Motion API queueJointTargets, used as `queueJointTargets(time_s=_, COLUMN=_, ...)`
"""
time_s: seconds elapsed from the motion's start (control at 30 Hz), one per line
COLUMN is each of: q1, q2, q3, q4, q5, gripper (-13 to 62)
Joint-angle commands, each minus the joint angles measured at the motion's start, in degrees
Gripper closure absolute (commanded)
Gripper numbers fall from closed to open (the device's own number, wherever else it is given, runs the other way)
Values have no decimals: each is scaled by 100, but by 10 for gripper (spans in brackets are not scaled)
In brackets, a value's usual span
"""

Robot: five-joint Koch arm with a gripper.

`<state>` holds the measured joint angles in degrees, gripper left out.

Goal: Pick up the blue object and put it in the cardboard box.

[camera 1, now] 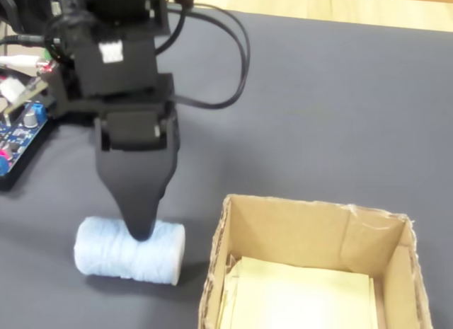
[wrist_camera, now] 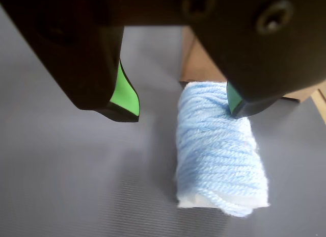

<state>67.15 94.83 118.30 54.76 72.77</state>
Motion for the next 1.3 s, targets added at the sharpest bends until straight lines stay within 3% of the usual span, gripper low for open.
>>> queueJointTargets(time_s=0.0, q1=62, q2=-105, q3=-308, q4=-53, q5=149, gripper=164)
queueJointTargets(time_s=0.53, q1=246, q2=-1477, q3=-396, q4=-844, q5=246, gripper=170)
queueJointTargets(time_s=0.9, q1=308, q2=-1354, q3=-255, q4=-2285, q5=782, gripper=363)
queueJointTargets(time_s=1.27, q1=272, q2=-729, q3=308, q4=-3419, q5=1459, gripper=390)
